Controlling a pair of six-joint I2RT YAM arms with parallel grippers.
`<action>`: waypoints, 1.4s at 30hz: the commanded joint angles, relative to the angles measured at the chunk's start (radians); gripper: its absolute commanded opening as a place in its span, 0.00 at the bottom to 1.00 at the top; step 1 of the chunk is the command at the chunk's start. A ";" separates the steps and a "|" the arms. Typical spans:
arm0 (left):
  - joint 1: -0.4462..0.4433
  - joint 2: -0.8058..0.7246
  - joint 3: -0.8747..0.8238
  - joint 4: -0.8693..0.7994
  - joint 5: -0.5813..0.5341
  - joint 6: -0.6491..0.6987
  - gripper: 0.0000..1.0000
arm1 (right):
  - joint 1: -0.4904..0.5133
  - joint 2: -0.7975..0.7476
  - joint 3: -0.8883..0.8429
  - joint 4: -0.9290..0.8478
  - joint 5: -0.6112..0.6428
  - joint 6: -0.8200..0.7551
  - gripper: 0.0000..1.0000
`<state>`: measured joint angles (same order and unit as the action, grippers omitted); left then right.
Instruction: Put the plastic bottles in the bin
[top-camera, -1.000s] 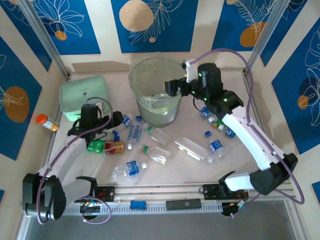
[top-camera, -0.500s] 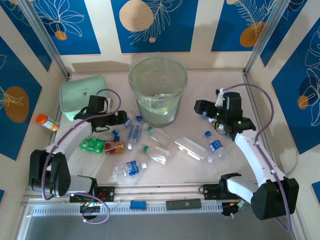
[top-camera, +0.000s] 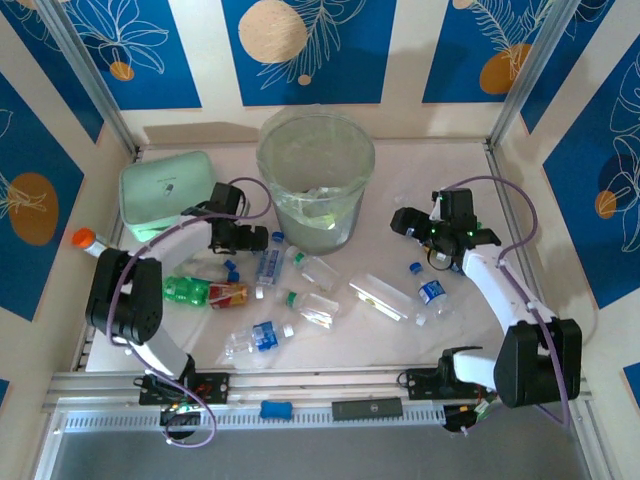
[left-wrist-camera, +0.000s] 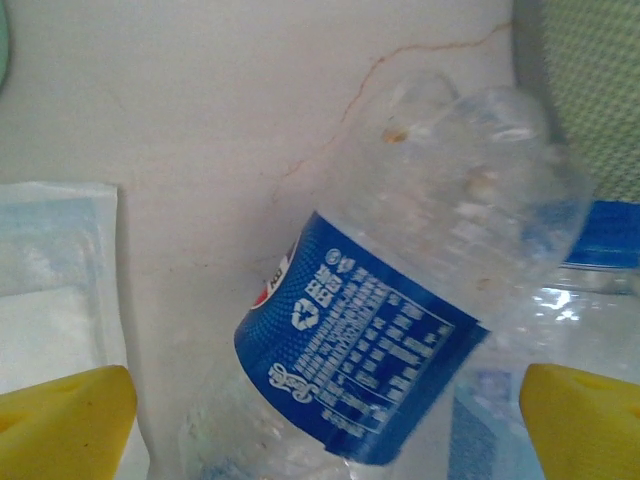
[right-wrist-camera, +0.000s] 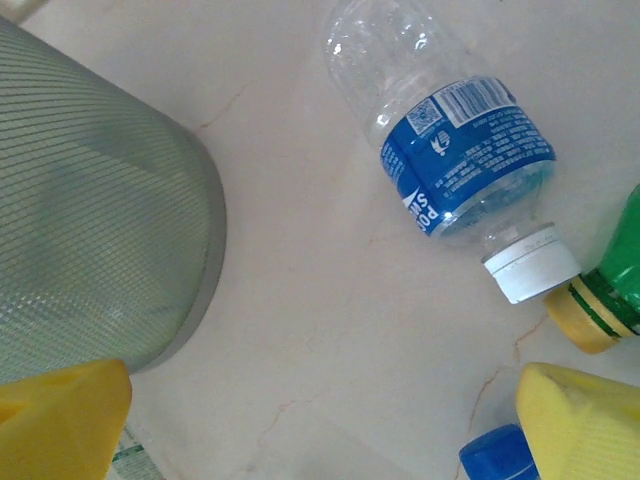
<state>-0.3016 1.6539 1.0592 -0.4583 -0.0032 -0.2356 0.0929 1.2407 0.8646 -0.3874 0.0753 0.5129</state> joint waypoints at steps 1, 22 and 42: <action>-0.005 0.028 0.034 -0.005 -0.027 0.014 0.97 | 0.001 0.017 0.048 -0.043 0.033 0.019 0.99; -0.004 0.171 0.063 0.060 -0.027 0.016 0.74 | 0.002 -0.063 -0.051 0.132 -0.071 -0.023 0.99; -0.003 -0.045 0.004 0.095 -0.050 -0.002 0.51 | 0.018 -0.007 0.016 0.058 -0.064 -0.008 0.99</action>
<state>-0.3016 1.6932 1.0729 -0.3801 -0.0360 -0.2298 0.1009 1.2469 0.8566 -0.3099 0.0284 0.5022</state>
